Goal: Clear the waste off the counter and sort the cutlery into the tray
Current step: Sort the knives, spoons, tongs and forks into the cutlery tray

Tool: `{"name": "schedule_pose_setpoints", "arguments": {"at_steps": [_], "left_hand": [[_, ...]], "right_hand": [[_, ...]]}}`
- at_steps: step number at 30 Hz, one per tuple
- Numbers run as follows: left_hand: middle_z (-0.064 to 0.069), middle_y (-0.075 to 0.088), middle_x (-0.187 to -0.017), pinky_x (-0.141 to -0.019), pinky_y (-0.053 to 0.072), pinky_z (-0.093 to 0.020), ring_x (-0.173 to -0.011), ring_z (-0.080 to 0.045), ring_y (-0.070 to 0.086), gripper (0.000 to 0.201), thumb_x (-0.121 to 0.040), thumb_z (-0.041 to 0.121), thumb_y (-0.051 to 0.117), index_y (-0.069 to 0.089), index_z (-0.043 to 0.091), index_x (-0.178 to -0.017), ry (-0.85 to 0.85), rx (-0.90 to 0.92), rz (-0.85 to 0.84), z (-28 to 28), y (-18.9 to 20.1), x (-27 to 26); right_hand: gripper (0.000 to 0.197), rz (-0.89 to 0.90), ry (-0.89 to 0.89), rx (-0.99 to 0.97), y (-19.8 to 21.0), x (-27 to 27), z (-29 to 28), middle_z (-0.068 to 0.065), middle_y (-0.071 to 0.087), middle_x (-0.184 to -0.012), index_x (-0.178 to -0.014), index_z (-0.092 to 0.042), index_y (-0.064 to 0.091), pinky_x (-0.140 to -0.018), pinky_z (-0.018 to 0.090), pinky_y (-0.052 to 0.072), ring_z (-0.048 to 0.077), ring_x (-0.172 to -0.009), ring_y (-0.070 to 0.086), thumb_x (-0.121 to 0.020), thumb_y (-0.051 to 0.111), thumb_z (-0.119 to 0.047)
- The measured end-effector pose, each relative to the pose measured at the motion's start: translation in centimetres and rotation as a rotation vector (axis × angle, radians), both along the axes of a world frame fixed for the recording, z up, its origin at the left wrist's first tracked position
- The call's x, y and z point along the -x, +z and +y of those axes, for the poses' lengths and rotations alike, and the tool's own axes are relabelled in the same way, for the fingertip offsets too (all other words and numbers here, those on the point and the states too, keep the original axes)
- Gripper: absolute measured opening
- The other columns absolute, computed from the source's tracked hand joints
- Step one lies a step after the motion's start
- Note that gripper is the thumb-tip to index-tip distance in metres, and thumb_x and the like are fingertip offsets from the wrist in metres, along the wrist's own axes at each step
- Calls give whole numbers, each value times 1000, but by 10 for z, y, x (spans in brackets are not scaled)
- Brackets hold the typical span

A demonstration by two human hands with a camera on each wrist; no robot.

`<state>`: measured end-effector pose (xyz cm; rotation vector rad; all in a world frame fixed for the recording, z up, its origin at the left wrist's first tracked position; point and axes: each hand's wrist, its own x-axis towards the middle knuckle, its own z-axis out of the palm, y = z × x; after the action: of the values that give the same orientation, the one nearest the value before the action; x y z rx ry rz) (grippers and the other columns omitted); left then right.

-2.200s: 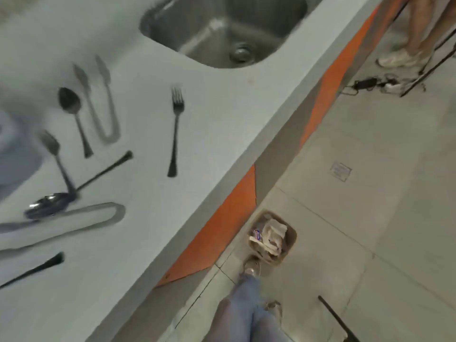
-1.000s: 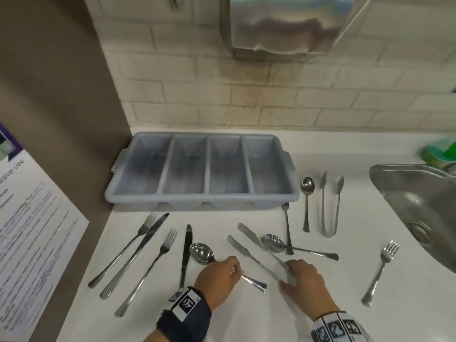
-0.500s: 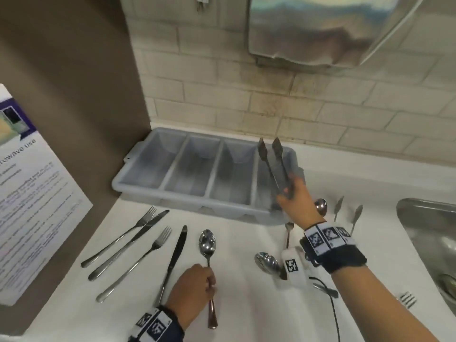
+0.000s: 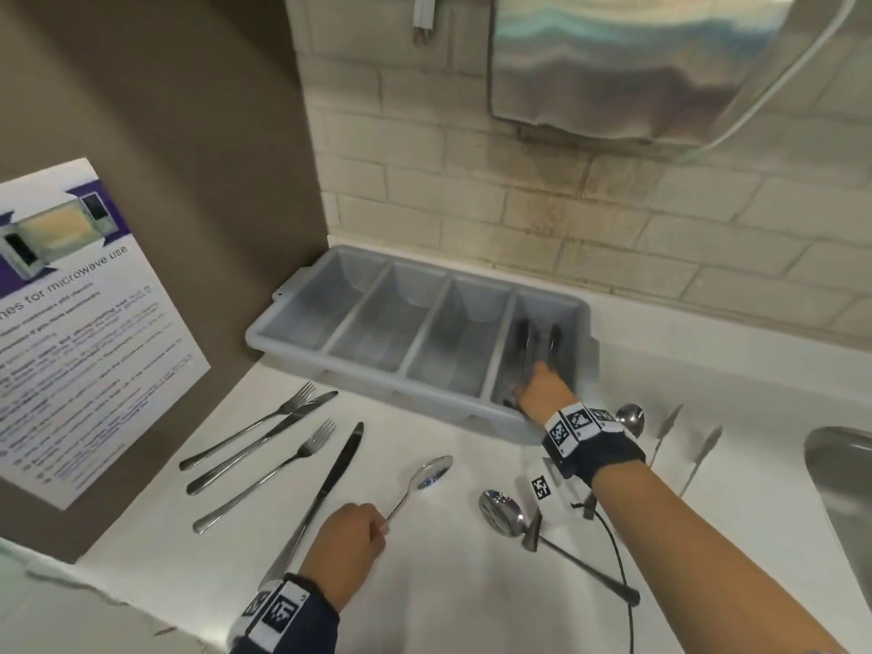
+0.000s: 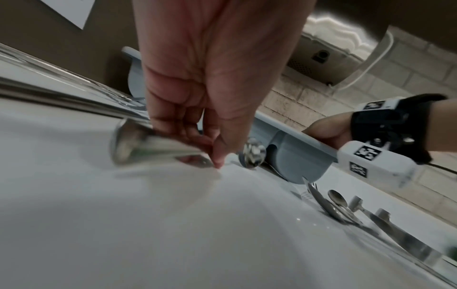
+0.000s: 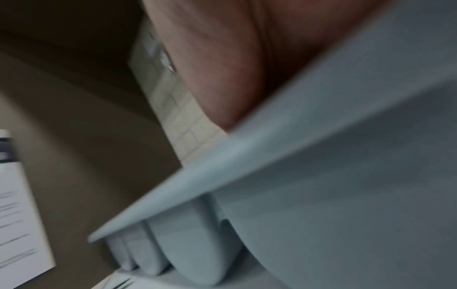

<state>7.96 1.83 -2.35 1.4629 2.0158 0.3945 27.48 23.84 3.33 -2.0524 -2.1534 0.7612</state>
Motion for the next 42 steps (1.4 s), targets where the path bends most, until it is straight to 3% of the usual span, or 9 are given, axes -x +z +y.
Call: {"name": "schedule_pose_setpoints", "arguments": {"at_steps": [5,9,13,16,20,27,32,37,42], "left_hand": [[14,64,-77,-68,40,-3,-71,6,57,33,-91,17,54,63,41,-71,-38,-111,-177,3,53,15],[5,65,-68,-51,38,-4,-53,3,53,19,-88,15,57,71,26,-84,92,-377,-311,50,106,17],[-15,65,-103,-85,46,-33,-96,-27,61,32,-93,9,45,58,7,-122,32,-412,-220,139,103,3],[-33,58,-120,-94,43,-43,-111,-44,54,33,-91,-3,40,55,-7,-119,-74,-255,-79,202,69,-19],[-30,59,-122,-95,44,-45,-113,-44,54,29,-90,1,43,59,-7,-112,-201,-9,159,239,41,-32],[-23,59,-127,-99,43,-38,-117,-38,54,31,-91,7,45,59,-2,-118,-217,-80,30,239,38,-28],[-6,61,-109,-81,37,7,-90,7,58,29,-88,-5,47,67,6,-107,-191,-446,-422,178,70,5],[17,64,-90,-69,41,2,-79,-7,60,20,-87,11,57,69,27,-90,-168,-351,-244,88,67,64],[5,63,-80,-61,40,-15,-70,-8,58,19,-75,31,69,51,35,-72,-80,-108,21,31,31,97]], "right_hand": [[24,269,172,-502,17,-40,-87,2,57,-109,-109,-15,59,-91,36,44,20,-100,51,-85,59,-16],[10,153,165,-379,-23,-75,-150,-7,61,-88,-88,-23,62,-76,33,49,16,-83,55,-83,56,-29],[30,70,72,-217,-60,-91,-190,-2,62,-106,-105,-20,63,-79,35,51,22,-95,60,-75,66,-15],[42,-8,39,-180,-75,-93,-203,-1,65,-106,-108,-19,64,-77,36,54,23,-95,63,-69,71,-9],[41,-127,7,-176,-77,-95,-199,-13,64,-70,-74,-30,68,-46,17,44,10,-62,64,-42,84,-11],[34,-222,-18,-9,-72,-87,-192,-10,54,-55,-56,-30,54,-47,19,28,12,-51,57,-49,85,-19],[22,149,75,18,-36,-79,-197,-11,45,-66,-81,-33,33,-63,23,40,4,-58,46,-97,35,-18],[29,663,-78,-195,11,-23,-151,0,56,-77,-100,-31,48,-52,13,42,4,-54,49,-93,44,-3],[42,858,-243,-74,21,57,-53,-3,52,-74,-105,-22,45,-38,11,37,-1,-42,48,-88,33,14]]}}
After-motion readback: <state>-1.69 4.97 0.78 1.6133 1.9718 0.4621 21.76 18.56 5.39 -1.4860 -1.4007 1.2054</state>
